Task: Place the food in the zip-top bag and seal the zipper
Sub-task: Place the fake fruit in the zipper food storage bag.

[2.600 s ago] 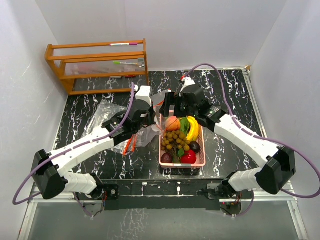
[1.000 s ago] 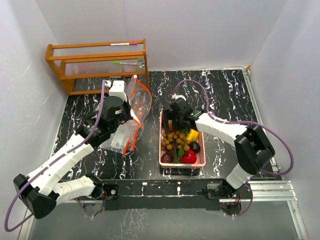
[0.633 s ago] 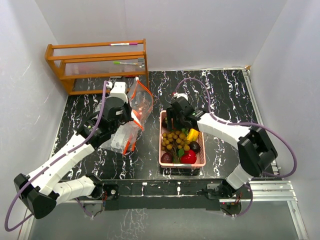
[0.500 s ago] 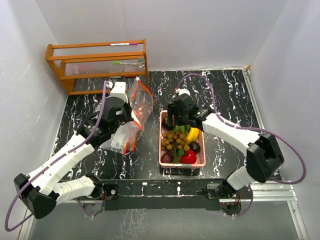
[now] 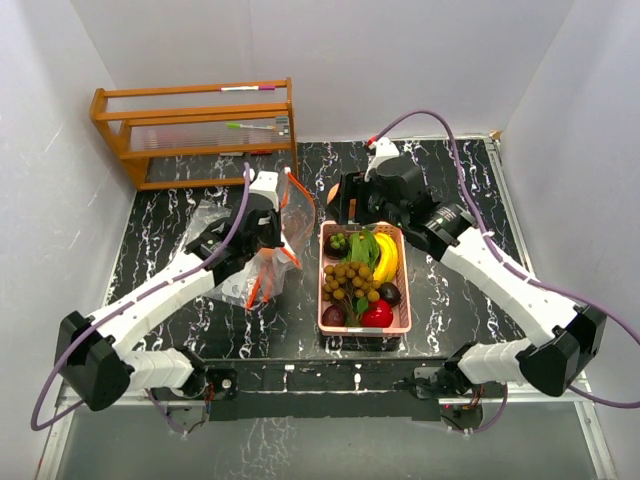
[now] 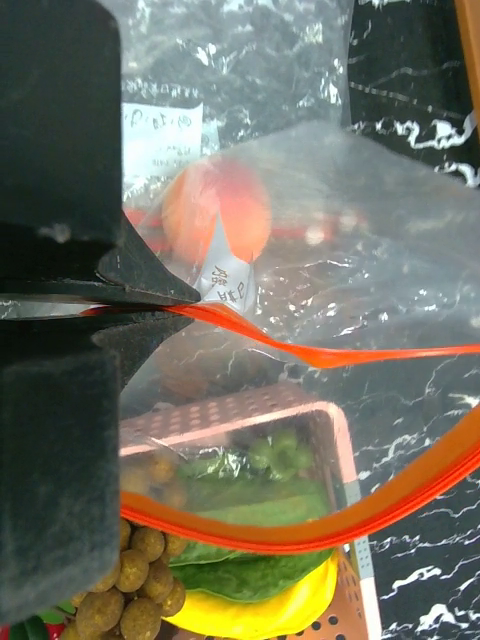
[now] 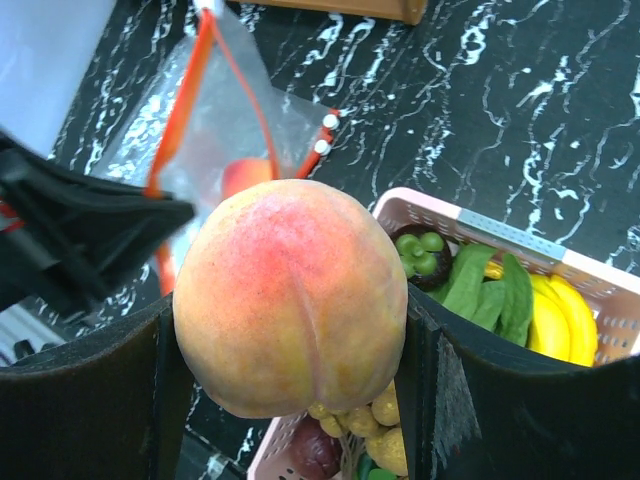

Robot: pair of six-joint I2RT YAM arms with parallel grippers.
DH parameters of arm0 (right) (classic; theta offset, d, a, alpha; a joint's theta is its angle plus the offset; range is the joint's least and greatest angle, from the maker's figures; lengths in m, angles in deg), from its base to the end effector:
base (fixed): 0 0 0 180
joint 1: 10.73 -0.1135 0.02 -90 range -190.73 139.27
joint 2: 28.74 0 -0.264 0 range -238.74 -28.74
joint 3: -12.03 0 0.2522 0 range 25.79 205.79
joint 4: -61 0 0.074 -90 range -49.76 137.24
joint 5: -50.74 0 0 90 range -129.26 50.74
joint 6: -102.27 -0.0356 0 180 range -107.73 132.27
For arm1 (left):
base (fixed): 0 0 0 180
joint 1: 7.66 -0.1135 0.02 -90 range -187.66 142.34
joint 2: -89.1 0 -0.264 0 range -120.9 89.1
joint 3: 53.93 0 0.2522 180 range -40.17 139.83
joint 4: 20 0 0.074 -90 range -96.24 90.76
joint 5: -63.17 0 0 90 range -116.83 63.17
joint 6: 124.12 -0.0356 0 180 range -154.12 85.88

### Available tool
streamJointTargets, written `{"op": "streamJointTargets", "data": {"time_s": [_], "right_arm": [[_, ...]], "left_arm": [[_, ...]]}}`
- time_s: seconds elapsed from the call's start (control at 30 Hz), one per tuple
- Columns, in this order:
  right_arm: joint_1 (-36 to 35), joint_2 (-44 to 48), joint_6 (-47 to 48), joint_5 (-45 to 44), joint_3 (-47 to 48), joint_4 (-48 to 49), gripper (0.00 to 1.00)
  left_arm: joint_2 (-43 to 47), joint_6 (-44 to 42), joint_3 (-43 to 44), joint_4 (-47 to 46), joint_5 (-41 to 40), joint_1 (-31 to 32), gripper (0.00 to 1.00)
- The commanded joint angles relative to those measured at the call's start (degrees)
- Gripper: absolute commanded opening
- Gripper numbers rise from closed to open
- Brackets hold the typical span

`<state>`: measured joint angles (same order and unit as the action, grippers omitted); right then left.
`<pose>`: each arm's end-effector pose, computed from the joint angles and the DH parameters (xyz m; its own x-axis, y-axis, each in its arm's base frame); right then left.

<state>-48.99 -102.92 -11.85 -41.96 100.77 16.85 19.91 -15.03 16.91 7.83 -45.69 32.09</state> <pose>0.2267 0.1767 0.3768 -0.5935 0.0518 -0.8032 -0.3767 0.8640 0.3341 0.2187 -0.1670 0.3200 -0.4455 -0.0320 -0.8947 0.2501 0.9551 -0.1587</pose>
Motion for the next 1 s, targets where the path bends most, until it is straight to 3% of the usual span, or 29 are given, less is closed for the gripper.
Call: {"op": "streamJointTargets", "data": {"time_s": [0.0,0.37,0.63,0.73,0.9,0.97], "right_arm": [[-0.53,-0.52,0.36,6.19,3.94,2.21,0.40],[-3.50,-10.48,-2.36,12.13,7.09,9.70,0.40],[-4.30,-14.50,-1.19,3.92,6.29,4.70,0.41],[-4.29,-15.26,-1.11,3.01,5.92,4.51,0.47],[-4.44,-15.47,-0.61,2.69,6.97,4.16,0.67],[-4.53,-14.52,-0.58,2.19,7.10,4.36,0.83]], "left_arm": [[-1.52,0.39,0.36,-4.25,4.83,-0.02,0.00],[0.50,1.31,1.02,-4.84,9.60,0.02,0.00],[4.60,1.36,2.09,-2.90,8.46,0.02,0.00],[5.14,1.35,3.19,-2.64,8.56,0.04,0.00],[5.63,1.43,3.74,-2.73,8.71,0.03,0.00],[5.58,1.54,3.29,-2.77,8.70,0.00,0.00]]}}
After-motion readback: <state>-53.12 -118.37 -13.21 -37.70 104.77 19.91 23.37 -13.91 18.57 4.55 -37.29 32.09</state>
